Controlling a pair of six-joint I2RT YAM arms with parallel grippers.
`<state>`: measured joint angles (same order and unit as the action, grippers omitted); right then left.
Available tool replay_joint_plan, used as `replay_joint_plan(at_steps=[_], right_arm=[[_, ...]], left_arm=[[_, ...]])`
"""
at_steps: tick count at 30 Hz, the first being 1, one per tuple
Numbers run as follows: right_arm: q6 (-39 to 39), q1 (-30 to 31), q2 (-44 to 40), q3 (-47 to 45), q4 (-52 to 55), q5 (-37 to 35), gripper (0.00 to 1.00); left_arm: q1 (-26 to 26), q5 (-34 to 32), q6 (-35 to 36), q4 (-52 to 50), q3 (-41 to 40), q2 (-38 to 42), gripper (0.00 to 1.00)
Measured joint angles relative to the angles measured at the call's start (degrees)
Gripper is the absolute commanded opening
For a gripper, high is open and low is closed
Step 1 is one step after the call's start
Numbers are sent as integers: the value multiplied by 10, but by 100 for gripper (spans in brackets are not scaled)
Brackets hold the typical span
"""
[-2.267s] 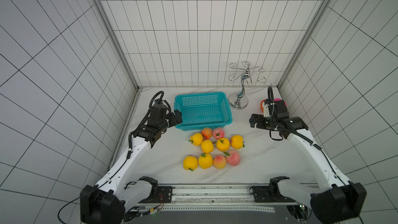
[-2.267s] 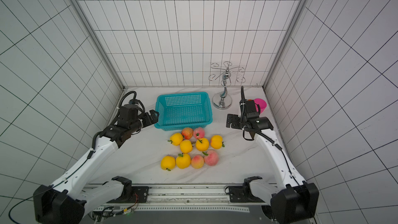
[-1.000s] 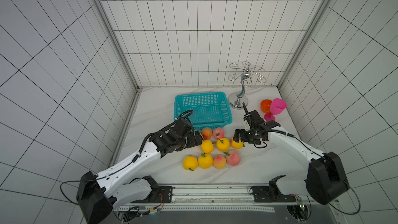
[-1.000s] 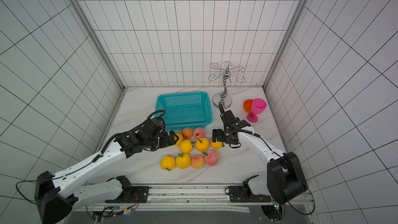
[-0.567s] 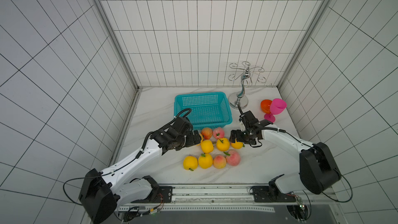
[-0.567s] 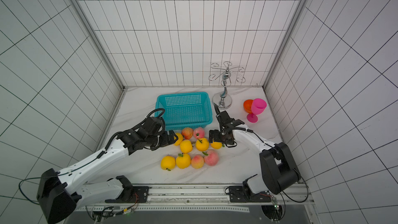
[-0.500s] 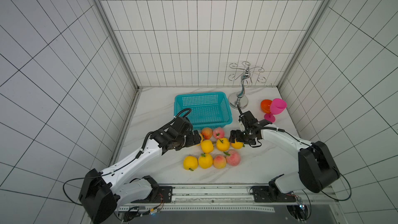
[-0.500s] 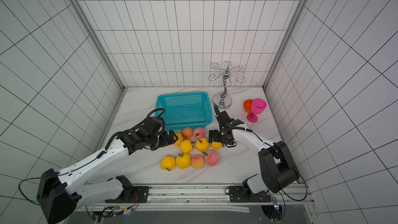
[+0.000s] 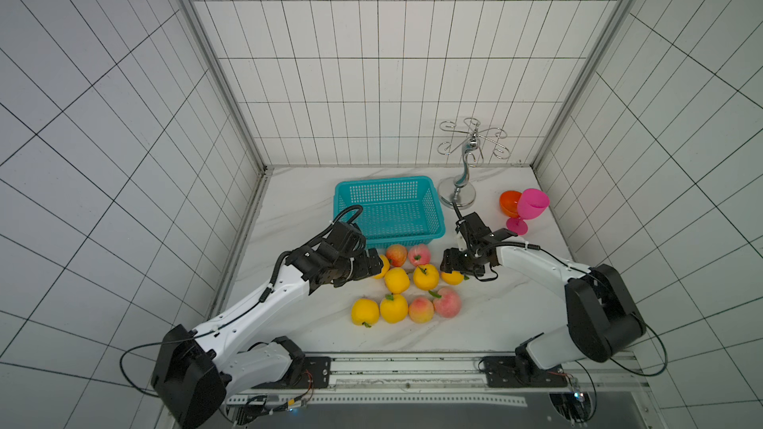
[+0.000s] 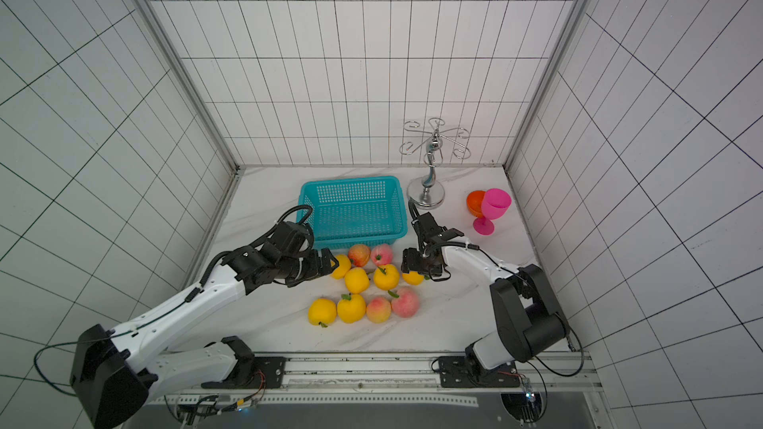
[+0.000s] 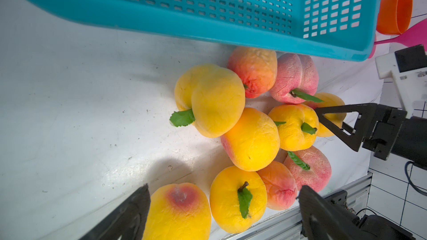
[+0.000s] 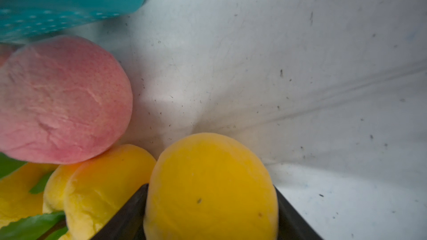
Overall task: Put the peaches into the basket
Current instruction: Pick up the peach from the center of the board, then place the peach in the basket.
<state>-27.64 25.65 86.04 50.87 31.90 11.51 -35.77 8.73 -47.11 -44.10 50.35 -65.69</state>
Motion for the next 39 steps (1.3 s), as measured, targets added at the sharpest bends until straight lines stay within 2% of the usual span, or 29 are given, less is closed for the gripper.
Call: replay_joint_plan(at_steps=[11, 17, 25, 30, 39], right_arm=[[2, 3, -42, 22, 52, -32, 68], [9, 22, -73, 104, 115, -75, 68], [9, 70, -73, 232, 196, -137, 68], [12, 94, -35, 325, 232, -156, 68], [57, 98, 107, 484, 252, -158, 69]], left_arm=[[25, 3, 21, -23, 1, 1, 98], [49, 16, 41, -26, 1, 1, 98], [73, 39, 70, 4, -12, 0, 98], [74, 47, 77, 16, -12, -3, 98], [85, 53, 104, 31, -6, -16, 98]])
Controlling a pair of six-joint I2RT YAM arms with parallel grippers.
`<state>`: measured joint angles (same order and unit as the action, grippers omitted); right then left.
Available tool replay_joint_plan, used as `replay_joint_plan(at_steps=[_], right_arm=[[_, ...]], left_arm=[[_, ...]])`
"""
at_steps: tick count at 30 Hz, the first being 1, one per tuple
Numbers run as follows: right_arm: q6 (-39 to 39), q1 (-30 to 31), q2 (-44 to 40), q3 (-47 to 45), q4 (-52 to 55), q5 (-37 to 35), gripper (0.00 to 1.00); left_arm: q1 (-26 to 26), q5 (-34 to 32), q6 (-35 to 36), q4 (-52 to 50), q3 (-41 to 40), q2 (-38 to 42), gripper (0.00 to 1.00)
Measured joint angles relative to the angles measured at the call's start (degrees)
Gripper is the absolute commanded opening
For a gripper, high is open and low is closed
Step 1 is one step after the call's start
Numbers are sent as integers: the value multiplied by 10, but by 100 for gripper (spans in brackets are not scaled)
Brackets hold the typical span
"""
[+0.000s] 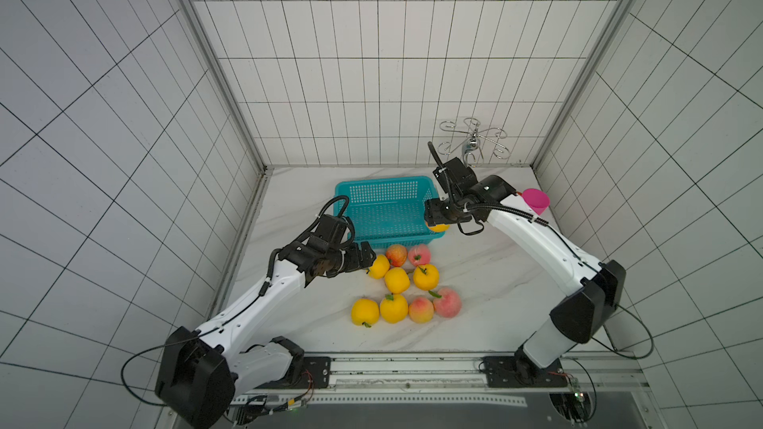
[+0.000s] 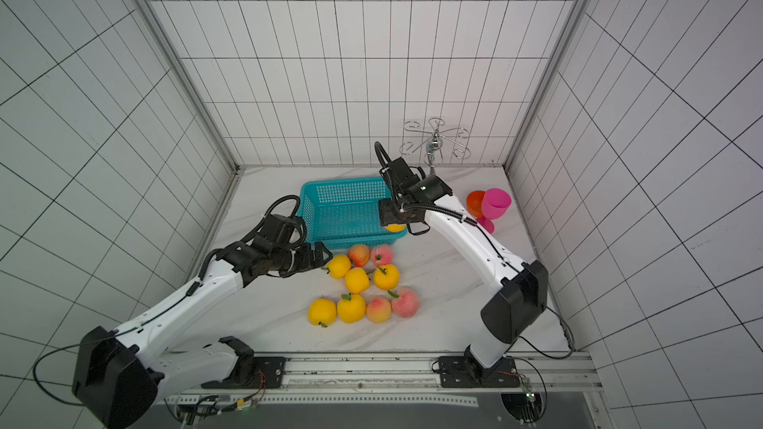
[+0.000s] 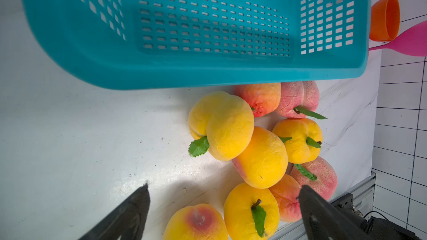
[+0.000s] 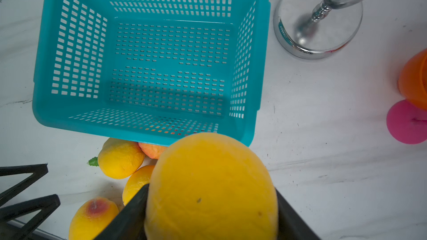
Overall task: Put the peaches into the basket
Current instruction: Place the peach in the basket.
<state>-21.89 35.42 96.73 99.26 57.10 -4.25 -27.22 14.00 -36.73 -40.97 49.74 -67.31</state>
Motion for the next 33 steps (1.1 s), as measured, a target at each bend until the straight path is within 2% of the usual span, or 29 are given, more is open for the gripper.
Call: replay_joint_plan(at_steps=[17, 27, 33], right_arm=[[88, -2, 256, 231, 5, 17, 69], [96, -17, 351, 313, 5, 19, 69], [103, -28, 376, 324, 6, 18, 69]], left_arm=[[16, 0, 2, -16, 23, -28, 98], [30, -3, 3, -35, 26, -28, 98], [41, -5, 4, -43, 26, -21, 98]])
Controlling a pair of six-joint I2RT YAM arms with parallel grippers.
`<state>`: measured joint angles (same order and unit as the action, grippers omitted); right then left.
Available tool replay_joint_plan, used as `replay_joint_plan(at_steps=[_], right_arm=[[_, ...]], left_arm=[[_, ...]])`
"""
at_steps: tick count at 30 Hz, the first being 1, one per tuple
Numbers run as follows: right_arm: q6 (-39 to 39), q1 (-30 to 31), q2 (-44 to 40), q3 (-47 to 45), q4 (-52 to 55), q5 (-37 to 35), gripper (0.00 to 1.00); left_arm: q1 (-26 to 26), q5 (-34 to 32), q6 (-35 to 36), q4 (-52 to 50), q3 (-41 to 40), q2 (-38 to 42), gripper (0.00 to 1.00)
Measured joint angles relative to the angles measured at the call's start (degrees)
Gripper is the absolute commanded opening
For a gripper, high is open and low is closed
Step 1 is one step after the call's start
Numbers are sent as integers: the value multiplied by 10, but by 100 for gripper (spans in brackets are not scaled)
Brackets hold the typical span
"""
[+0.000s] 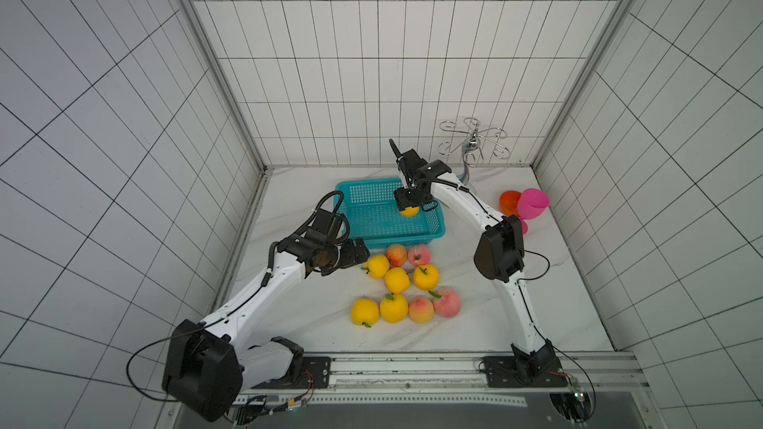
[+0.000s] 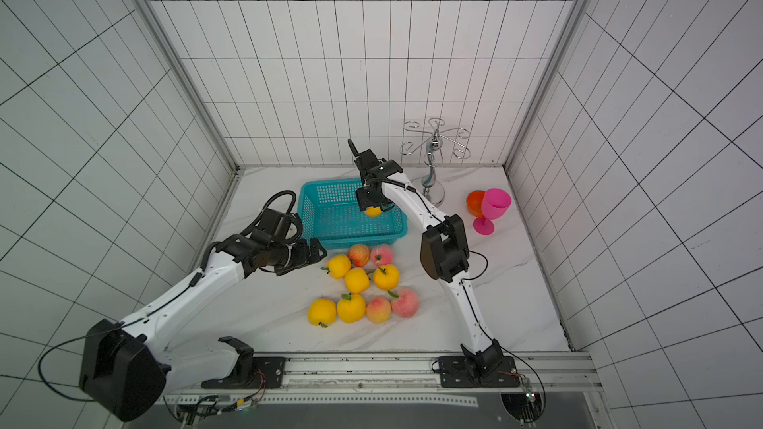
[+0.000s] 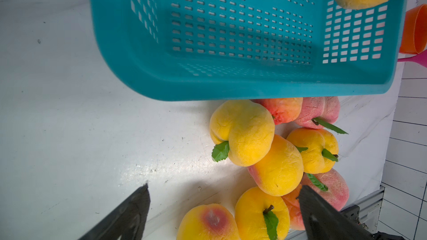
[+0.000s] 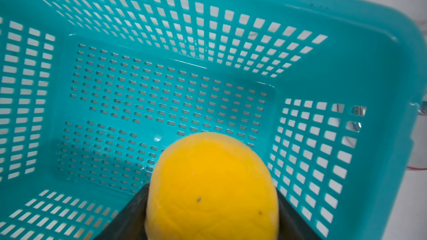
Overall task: Put the peaches into the basket
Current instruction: Place the peach in the basket.
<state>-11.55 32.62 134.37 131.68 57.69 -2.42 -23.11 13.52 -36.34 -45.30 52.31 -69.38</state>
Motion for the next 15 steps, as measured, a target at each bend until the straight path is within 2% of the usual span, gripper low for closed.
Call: replay_joint_plan(at_steps=[15], right_arm=[[30, -8, 38, 2, 5, -3, 70]], left_arm=[[34, -2, 9, -12, 0, 11, 98]])
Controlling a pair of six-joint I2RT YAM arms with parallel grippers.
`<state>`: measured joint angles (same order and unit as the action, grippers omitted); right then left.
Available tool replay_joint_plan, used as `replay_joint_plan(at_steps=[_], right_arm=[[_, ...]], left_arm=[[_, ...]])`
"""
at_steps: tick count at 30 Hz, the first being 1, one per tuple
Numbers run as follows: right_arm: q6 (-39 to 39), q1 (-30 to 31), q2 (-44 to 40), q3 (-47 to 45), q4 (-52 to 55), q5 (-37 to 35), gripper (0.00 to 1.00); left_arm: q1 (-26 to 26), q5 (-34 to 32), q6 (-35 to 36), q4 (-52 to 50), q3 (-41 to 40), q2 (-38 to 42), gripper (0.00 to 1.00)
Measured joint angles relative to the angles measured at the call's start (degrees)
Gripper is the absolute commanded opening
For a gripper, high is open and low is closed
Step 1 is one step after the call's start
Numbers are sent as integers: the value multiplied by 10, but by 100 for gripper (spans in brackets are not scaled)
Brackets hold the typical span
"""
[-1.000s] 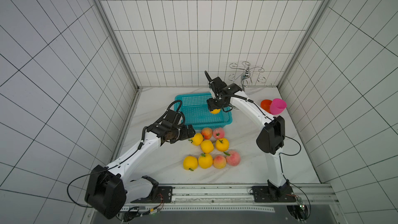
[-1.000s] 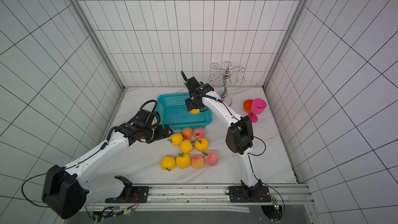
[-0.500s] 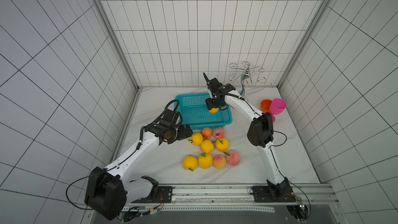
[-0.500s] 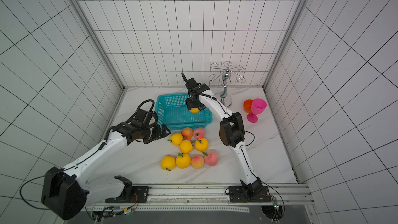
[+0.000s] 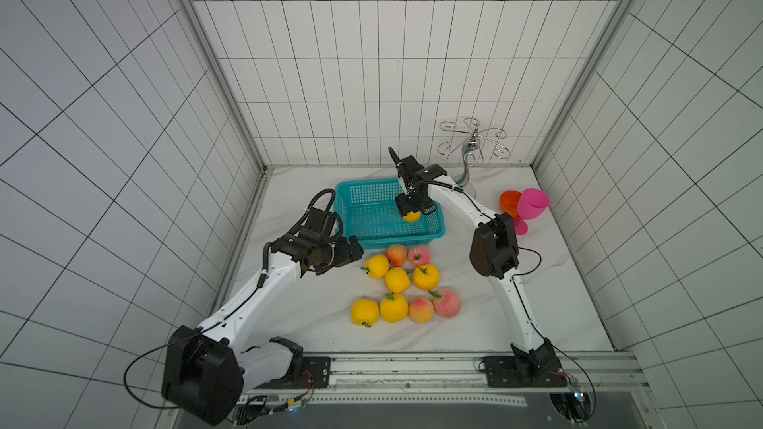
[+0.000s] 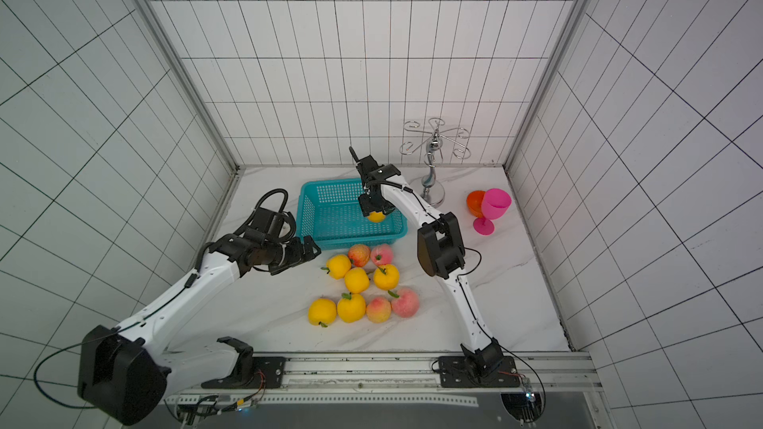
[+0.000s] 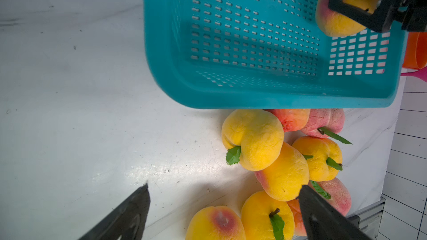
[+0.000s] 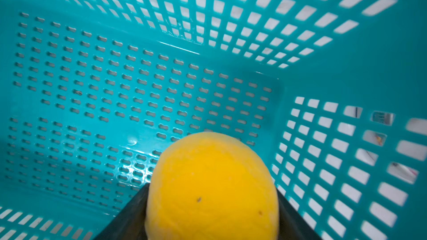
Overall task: Put the peaches into the basket
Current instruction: Place the peach in the basket.
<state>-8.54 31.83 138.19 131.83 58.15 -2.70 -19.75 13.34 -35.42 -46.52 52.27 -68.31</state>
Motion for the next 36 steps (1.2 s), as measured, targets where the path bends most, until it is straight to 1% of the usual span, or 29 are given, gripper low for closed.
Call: replay_joint_plan(at_steps=[6, 16, 21, 27, 33, 36], right_arm=[[16, -7, 0, 0, 1, -2, 72], [25, -11, 0, 0, 3, -2, 78], [26, -11, 0, -9, 0, 0, 78], [24, -11, 0, -35, -7, 3, 83], [18, -11, -5, -35, -10, 3, 95], [13, -10, -17, -35, -10, 3, 96]], left_arm=[[4, -2, 5, -2, 0, 4, 98], [4, -2, 5, -10, -8, 16, 98], [4, -2, 5, -11, -15, 30, 98], [4, 2, 5, -18, -19, 36, 98], [4, 13, 6, -27, -19, 49, 98], [4, 19, 6, -31, -19, 64, 98]])
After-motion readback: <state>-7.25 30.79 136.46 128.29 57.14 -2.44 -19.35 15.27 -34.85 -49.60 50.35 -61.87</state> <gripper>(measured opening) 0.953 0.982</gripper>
